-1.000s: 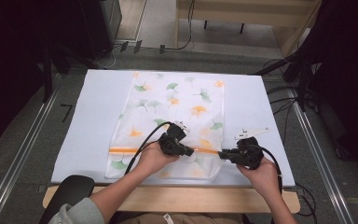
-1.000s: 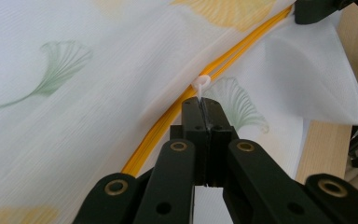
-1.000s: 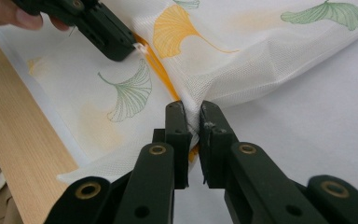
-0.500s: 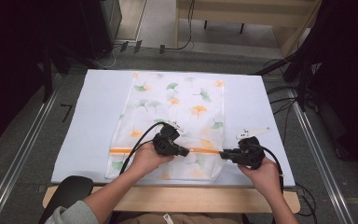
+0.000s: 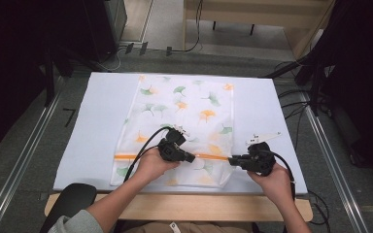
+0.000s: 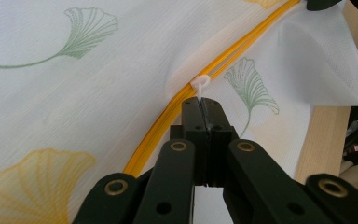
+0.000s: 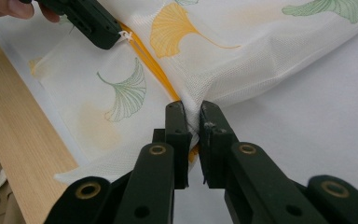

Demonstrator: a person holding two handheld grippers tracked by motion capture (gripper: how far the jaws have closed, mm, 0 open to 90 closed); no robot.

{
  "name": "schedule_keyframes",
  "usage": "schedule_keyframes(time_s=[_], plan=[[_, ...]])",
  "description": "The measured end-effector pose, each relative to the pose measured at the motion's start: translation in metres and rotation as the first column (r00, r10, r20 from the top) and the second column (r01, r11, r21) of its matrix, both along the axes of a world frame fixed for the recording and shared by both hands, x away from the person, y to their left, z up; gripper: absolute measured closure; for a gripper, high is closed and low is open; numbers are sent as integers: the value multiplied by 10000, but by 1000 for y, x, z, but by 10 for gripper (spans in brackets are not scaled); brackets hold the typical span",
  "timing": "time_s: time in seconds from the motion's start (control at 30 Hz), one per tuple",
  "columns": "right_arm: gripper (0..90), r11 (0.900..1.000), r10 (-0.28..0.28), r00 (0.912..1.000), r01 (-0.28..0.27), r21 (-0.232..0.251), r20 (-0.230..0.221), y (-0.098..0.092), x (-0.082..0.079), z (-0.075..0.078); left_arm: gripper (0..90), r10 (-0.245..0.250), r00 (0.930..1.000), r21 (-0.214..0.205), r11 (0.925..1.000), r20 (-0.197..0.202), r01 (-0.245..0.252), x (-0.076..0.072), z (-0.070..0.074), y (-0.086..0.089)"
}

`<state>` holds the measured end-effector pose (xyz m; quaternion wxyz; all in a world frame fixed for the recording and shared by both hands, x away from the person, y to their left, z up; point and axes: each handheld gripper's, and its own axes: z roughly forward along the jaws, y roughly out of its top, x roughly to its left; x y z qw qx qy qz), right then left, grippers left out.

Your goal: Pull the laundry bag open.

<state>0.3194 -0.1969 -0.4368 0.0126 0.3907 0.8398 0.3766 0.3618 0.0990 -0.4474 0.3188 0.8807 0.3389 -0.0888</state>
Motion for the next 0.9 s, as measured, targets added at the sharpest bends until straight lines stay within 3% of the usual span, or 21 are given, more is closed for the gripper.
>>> schedule_keyframes(time_s=[0.47,0.9], plan=[[852,9999,63,9998,-66,-119,-182,-5,6,-2,900,580,9981,231,9981,-198,-575,2,0,26],[852,9997,174,9992,-180,-169,-367,-4,8,-2,900,692,9974,158,9975,-201,-689,-1,0,32]])
